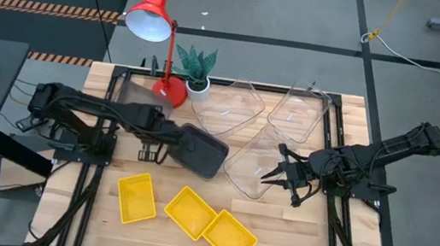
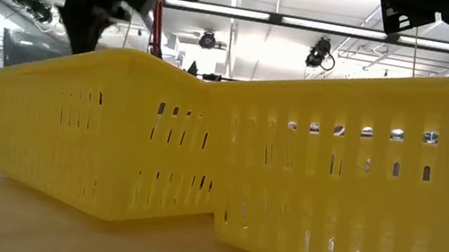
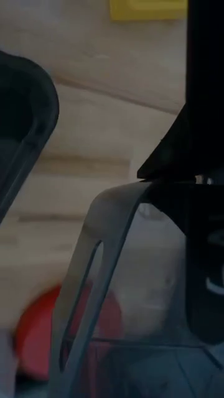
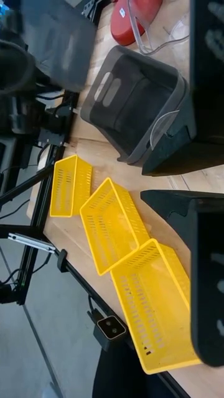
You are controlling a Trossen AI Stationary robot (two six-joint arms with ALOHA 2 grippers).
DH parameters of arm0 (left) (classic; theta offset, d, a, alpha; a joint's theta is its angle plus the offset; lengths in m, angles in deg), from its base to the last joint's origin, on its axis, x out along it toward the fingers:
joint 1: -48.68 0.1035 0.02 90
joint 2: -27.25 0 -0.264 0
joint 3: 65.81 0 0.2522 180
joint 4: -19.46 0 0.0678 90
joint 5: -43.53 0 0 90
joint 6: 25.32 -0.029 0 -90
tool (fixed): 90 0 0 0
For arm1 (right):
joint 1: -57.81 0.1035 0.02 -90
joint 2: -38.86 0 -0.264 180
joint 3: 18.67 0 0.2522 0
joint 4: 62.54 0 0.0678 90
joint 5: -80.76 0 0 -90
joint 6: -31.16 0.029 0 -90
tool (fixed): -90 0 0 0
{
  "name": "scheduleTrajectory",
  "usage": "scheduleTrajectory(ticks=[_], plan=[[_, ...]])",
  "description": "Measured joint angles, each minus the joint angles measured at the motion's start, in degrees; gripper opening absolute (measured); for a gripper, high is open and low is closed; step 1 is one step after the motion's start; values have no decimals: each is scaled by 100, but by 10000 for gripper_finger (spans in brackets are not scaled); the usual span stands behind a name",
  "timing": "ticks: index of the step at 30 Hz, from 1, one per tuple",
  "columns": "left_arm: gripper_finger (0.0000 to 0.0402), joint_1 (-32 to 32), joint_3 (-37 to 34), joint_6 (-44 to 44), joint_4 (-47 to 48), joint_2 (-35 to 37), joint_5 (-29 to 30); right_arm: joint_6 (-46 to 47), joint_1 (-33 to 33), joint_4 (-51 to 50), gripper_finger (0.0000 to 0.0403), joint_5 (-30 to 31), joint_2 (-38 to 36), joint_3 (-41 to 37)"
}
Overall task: Stack baskets by color
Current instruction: Stack the left black bin on the black bins
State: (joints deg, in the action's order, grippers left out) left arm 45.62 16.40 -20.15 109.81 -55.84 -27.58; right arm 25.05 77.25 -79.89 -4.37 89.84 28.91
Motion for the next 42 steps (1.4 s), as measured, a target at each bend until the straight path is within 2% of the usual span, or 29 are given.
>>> scheduleTrajectory(ticks=[3,6,17,20,30,36,42], plan=[[9,-133,424,47,339,0,251,40,1,-4,51,0,0,0],[10,-299,746,60,261,4,225,61,3,-28,51,0,0,0],[10,-849,966,123,-1197,-162,-444,117,4,10,51,0,0,0],[8,-938,1210,-7,-1423,-457,-520,65,4,14,51,0,0,0],[8,-1015,3397,-461,-771,-1809,-352,37,4,4,52,50,0,0],[8,-1122,3819,-590,-1052,-2449,-618,37,4,-29,52,57,0,0],[10,-1168,3855,-441,-1598,-2492,-1011,61,8,-49,52,11,0,0]])
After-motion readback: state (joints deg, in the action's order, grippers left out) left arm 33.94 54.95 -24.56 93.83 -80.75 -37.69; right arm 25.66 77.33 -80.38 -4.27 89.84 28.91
